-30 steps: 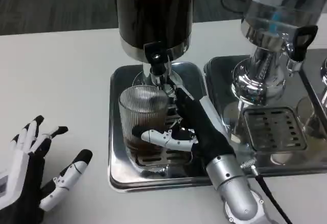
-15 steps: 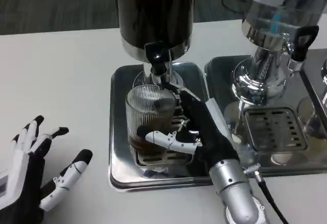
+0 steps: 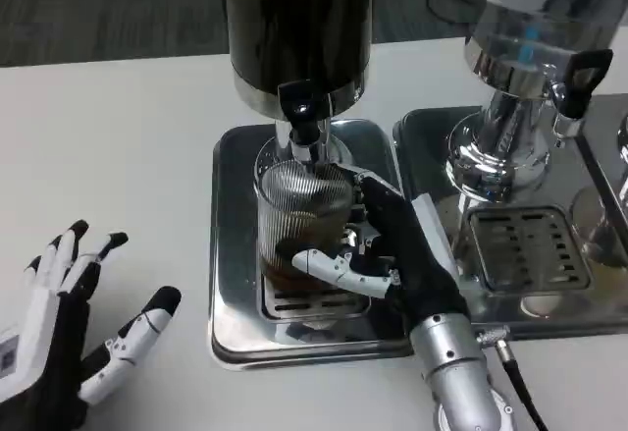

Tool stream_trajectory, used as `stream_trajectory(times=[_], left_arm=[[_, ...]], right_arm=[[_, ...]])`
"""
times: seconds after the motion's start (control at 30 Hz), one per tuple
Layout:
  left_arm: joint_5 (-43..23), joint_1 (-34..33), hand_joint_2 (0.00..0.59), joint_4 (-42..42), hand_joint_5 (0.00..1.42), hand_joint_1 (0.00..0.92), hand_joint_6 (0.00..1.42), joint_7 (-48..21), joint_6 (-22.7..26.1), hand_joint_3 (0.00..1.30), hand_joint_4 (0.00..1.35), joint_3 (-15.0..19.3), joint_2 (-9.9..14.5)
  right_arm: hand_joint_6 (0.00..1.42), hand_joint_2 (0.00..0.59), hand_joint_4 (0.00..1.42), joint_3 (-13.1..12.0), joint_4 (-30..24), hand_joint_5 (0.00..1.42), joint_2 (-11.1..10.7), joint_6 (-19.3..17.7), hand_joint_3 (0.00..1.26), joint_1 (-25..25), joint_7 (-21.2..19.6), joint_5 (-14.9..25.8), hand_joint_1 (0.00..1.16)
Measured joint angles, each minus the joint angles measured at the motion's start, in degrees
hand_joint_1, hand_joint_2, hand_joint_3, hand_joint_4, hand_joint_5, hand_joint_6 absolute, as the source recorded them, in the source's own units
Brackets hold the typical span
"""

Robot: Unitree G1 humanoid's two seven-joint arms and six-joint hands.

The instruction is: Grasp the cup under the faucet to collect the drink, then remove the cup.

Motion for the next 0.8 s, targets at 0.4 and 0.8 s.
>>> stream_trajectory(times=[0.4,0.8], left_arm=[[-0.27,-0.92,0.193,1.50,0.00,0.000,0.00,-0.54,-0.50,0.20,0.00,-1.11,0.43],[-1.89,-1.94,0.193,2.00,0.00,0.000,0.00,-1.27,-0.99,0.20,0.00,-1.26,1.78]], right_arm=[[1.39,0.142,0.65,-0.70,0.00,0.95,-0.02,-0.90,0.42,0.66,-1.44,-0.19,0.99],[1.39,0.166,0.68,-1.02,-1.96,0.97,-1.68,-3.04,0.44,2.41,-5.42,-3.55,0.94]])
